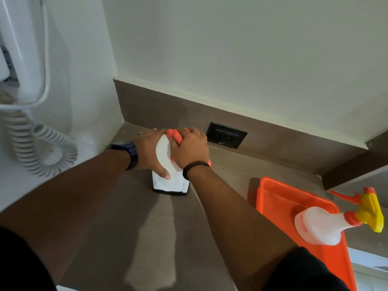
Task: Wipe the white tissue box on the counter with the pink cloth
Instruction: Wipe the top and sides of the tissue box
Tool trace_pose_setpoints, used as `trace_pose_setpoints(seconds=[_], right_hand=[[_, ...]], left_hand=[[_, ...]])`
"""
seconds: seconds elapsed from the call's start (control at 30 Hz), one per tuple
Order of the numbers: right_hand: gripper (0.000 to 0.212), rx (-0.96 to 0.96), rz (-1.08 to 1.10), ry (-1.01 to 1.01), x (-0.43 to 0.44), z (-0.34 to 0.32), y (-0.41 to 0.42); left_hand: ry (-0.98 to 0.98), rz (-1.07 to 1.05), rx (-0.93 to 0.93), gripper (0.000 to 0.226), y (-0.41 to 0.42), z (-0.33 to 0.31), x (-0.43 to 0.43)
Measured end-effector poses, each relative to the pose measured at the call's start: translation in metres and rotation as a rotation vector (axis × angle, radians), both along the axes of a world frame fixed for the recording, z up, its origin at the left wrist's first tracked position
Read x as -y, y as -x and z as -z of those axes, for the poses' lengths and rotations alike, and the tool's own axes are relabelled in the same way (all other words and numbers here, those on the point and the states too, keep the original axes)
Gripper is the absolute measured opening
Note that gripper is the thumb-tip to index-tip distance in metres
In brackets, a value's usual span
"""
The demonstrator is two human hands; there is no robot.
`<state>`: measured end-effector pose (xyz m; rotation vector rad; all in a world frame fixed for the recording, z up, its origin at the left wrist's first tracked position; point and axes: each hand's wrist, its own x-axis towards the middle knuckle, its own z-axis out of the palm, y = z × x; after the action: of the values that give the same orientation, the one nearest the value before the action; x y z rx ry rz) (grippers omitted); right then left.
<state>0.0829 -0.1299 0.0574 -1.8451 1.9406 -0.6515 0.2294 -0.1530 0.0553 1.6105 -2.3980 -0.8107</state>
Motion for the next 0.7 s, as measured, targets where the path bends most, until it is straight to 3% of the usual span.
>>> trace_pose_setpoints(seconds=[0.13, 0.33, 0.57, 0.7], right_hand=[[0.036, -0.068, -0.071, 0.030, -0.009, 0.000, -0.004], [0.035, -0.070, -0.173, 0.112, -0.029, 0.008, 0.016], [0.034, -0.027, -0.019, 0.050, -0.009, 0.002, 0.011], [0.034, -0.073, -0.030, 0.022, -0.006, -0.001, -0.003]], left_hand=[[-0.031, -0.021, -0.019, 0.107, -0.001, 0.000, -0.003], [-0.031, -0.034, 0.014, 0.118, 0.004, -0.004, -0.003], [-0.032, -0.057, -0.022, 0.114, 0.007, -0.004, -0.005], [-0.012, -0.083, -0.034, 0.101, 0.005, 0.000, -0.007]])
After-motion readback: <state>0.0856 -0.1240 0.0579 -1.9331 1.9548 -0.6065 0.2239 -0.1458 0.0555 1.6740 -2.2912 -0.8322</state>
